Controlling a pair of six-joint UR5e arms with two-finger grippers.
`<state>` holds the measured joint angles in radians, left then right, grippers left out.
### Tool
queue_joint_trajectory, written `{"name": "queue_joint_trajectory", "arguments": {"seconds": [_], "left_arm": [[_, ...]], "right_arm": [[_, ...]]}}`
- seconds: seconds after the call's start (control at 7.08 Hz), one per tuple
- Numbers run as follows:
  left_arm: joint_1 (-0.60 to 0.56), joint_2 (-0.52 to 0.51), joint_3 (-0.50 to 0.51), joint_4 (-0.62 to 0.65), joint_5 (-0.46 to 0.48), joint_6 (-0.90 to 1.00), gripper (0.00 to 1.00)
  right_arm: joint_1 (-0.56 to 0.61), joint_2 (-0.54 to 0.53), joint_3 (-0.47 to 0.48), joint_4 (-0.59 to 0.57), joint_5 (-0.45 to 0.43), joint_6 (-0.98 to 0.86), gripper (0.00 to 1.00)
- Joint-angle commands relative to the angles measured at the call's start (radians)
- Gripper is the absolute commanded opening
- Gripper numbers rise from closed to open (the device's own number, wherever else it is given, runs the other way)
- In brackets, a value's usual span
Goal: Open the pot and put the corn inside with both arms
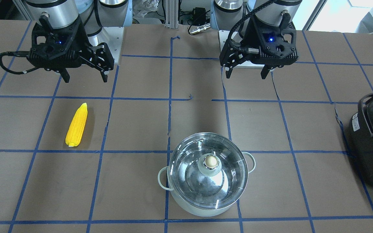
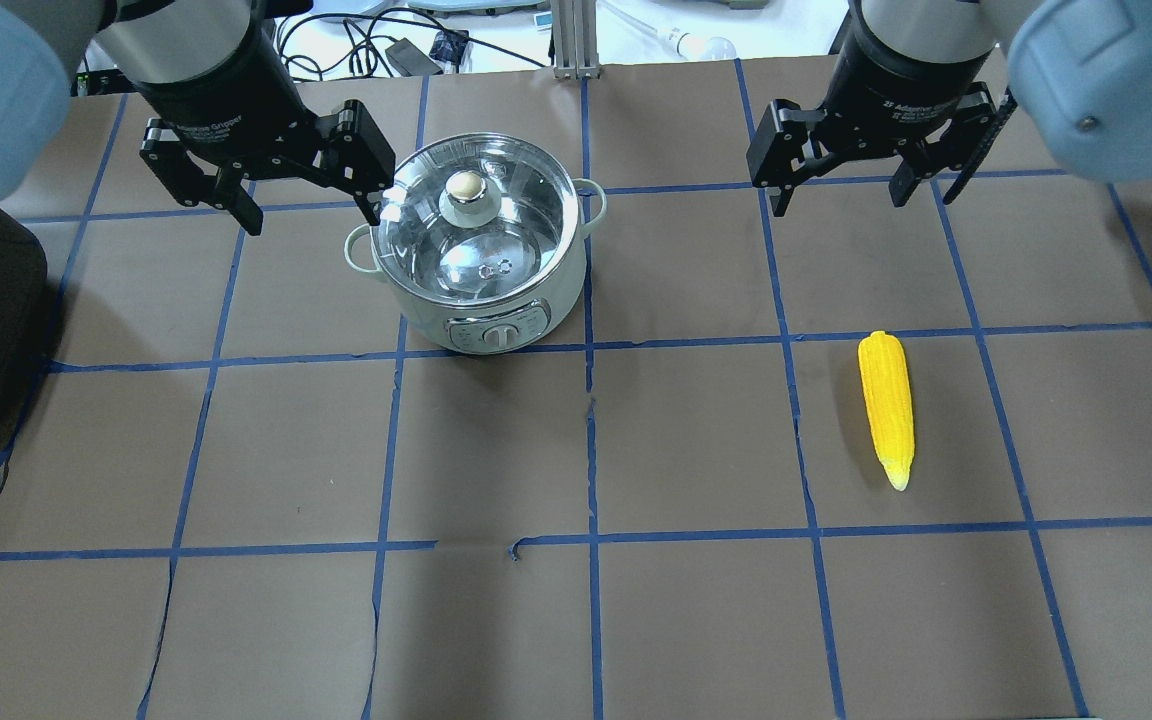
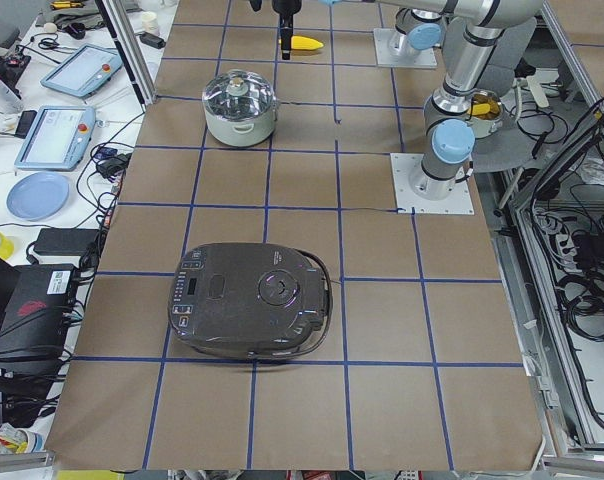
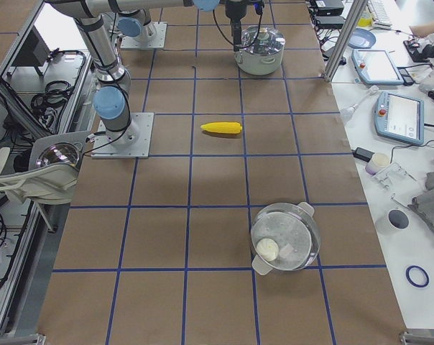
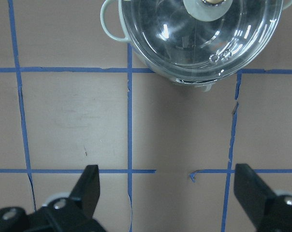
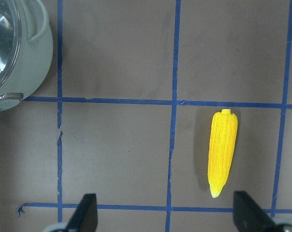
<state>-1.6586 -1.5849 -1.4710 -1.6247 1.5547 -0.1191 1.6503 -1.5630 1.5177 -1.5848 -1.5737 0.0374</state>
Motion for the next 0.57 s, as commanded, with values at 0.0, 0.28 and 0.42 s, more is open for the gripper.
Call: {"name": "queue_joint_trajectory", "arguments": {"seconds": [0.0, 0.28, 0.42], "left_arm": [[0.002, 0.000, 0.000, 0.000, -0.001, -0.001, 1.00], [0.003, 0.003, 0.000, 0.000, -0.002, -0.001, 1.00], [0.002, 0.006, 0.000, -0.001, -0.002, -0.002, 1.00]], "right_arm": [[0.002, 0.004, 0.009, -0.013, 0.007, -0.001, 1.00], [0.000, 0.003, 0.012, -0.012, 0.000, -0.001, 1.00], [-0.001, 0.006, 0.012, -0.012, 0.003, -0.002, 1.00]]}}
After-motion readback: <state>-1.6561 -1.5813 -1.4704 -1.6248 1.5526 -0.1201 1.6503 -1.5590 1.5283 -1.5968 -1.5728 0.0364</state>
